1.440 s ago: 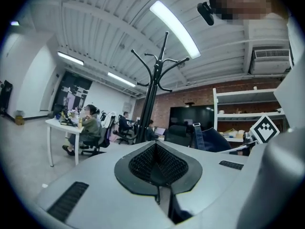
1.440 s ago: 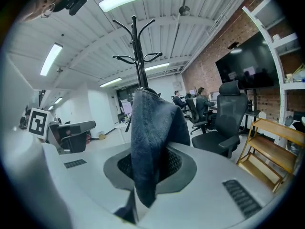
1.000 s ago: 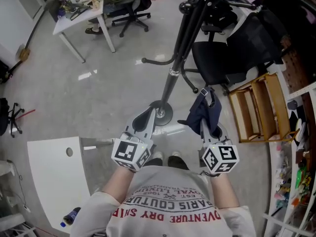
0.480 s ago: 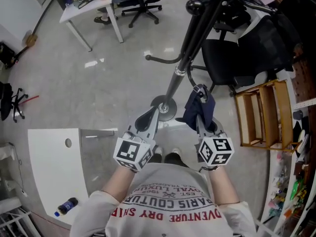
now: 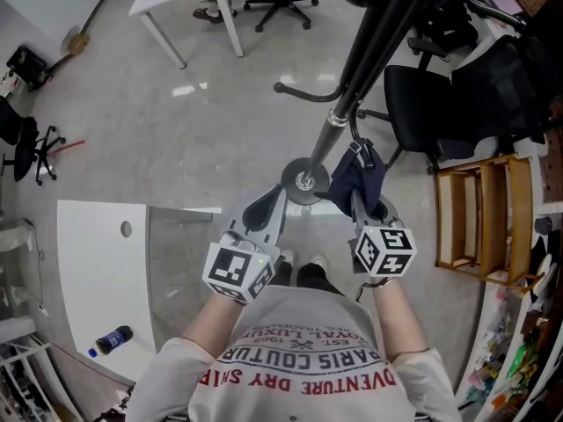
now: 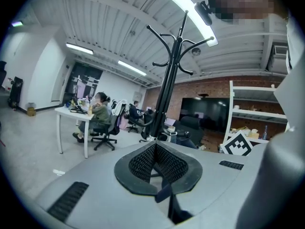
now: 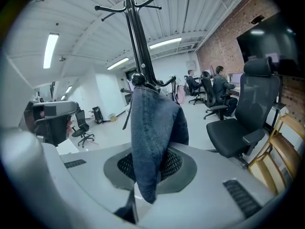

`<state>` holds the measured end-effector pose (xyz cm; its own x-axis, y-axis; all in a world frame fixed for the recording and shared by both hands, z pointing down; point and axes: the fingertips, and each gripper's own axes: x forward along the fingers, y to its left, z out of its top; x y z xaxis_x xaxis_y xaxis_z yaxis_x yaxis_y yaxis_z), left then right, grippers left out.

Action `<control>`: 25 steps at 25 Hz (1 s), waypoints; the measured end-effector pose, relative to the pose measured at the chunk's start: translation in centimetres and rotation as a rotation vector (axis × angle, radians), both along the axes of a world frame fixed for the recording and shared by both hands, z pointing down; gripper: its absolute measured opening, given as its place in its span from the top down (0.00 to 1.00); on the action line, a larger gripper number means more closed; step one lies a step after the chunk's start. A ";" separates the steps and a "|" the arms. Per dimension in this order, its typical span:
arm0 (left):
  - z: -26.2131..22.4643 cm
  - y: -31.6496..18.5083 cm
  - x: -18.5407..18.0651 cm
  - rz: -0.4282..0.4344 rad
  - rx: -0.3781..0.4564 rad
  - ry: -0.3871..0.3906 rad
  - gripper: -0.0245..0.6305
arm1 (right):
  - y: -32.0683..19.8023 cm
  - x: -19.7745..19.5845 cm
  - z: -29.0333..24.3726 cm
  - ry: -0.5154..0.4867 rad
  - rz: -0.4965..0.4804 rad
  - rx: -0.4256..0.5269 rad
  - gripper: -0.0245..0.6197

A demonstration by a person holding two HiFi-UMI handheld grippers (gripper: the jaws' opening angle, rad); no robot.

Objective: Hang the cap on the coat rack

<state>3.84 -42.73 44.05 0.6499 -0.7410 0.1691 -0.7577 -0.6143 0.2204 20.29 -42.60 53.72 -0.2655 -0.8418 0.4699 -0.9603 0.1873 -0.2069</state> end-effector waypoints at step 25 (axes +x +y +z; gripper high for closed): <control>0.3 1.0 0.7 -0.116 0.007 -0.013 0.95 | -2.7 -1.6 3.6 -0.037 -0.154 -0.085 0.70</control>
<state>4.51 -41.73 44.38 0.5573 -0.8124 0.1715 -0.8267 -0.5235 0.2063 18.72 -45.35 57.27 -0.4063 -0.7475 0.5255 -0.9132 0.3116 -0.2628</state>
